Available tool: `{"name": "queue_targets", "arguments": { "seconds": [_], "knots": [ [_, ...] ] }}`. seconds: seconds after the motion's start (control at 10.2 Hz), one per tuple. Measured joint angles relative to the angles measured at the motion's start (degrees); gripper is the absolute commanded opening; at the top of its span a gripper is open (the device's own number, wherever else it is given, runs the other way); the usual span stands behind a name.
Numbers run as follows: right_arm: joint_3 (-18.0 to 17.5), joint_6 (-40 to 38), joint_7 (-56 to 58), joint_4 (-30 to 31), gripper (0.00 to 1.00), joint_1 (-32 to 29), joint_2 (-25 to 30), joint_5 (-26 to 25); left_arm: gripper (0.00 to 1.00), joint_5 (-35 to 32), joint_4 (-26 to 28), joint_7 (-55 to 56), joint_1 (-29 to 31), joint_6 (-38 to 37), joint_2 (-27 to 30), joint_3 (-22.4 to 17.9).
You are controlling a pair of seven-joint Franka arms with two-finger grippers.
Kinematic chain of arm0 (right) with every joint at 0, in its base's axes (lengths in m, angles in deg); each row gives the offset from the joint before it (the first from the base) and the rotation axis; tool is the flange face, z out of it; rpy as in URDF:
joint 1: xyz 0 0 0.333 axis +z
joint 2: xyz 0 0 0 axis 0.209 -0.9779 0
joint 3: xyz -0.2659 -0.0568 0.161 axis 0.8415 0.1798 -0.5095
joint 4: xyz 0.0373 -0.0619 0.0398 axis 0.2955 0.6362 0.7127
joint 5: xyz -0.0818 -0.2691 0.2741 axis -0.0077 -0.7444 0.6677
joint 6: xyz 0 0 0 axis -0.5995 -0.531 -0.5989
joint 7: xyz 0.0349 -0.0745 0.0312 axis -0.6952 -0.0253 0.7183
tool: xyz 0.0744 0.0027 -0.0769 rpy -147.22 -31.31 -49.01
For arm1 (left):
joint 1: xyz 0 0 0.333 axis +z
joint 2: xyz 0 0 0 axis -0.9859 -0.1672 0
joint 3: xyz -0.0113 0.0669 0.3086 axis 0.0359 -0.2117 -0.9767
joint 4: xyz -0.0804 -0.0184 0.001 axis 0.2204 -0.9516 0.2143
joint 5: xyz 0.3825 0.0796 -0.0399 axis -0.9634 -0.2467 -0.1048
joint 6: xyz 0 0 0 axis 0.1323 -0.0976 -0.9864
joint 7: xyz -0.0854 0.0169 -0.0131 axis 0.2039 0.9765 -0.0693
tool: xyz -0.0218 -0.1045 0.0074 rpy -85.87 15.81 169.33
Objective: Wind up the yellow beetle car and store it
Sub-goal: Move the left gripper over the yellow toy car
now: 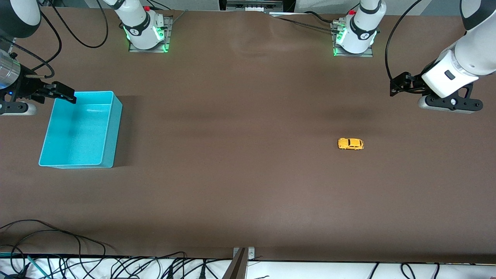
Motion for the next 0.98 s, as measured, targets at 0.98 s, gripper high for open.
{"name": "queue_targets", "arguments": {
  "seconds": [0.98],
  "knots": [
    [0.0,0.0,0.0,-0.1,1.00,0.0,-0.1,0.0,1.00,0.0,12.5,-38.8,0.9,23.3,-8.0,-0.2]
  ]
}}
